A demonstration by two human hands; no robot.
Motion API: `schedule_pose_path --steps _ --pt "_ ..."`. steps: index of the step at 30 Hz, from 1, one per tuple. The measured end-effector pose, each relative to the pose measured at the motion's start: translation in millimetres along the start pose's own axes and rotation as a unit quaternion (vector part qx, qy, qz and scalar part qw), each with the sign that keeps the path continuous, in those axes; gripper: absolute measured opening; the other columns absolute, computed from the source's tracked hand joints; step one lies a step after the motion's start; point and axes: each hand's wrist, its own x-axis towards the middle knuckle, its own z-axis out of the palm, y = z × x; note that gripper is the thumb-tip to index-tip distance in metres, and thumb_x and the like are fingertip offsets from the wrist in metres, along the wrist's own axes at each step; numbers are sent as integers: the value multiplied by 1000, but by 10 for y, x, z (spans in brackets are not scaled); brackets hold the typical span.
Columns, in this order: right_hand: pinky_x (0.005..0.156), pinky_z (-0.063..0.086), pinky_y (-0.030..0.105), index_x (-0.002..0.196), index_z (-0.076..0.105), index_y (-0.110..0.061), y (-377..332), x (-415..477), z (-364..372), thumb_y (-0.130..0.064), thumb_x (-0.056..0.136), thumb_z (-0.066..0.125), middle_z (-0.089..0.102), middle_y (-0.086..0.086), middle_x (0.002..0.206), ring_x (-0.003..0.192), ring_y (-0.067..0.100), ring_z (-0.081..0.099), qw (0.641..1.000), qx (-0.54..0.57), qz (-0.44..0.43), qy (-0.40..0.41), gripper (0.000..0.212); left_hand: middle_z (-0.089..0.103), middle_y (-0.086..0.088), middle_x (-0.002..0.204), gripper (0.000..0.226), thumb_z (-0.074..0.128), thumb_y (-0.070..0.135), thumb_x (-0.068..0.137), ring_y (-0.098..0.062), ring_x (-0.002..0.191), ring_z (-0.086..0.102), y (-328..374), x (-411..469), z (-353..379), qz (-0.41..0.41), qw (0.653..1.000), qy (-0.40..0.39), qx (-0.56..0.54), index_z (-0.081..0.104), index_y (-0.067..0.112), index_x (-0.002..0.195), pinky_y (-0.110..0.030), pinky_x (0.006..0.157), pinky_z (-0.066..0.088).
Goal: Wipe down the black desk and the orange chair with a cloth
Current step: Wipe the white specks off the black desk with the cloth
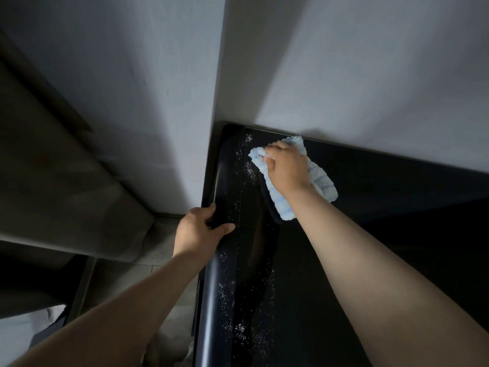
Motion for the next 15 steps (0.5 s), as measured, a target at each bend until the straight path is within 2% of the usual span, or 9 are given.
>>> schedule_pose_path --steps 6,10,15 --pt "95 41 43 125 59 -18 -26 -230 16 -23 98 42 55 -1 129 124 21 44 1000 -22 0 -8 32 69 1 112 62 82 32 73 -14 101 65 11 -7 -12 2 1000 0 14 61 18 129 -36 93 52" --pt "94 42 41 125 59 -18 -46 -389 38 -23 98 41 55 -2 129 121 21 47 1000 -29 -1 -7 32 68 -3 112 65 83 31 72 -17 101 65 19 -15 -10 -8 1000 10 3 60 15 131 -38 93 52" --pt "92 42 42 122 61 -17 -79 -629 74 -22 97 45 58 -2 125 118 22 48 1000 -17 8 10 30 70 -4 107 58 82 30 73 -19 97 67 25 -17 -17 4 1000 1 2 63 16 126 -39 90 54"
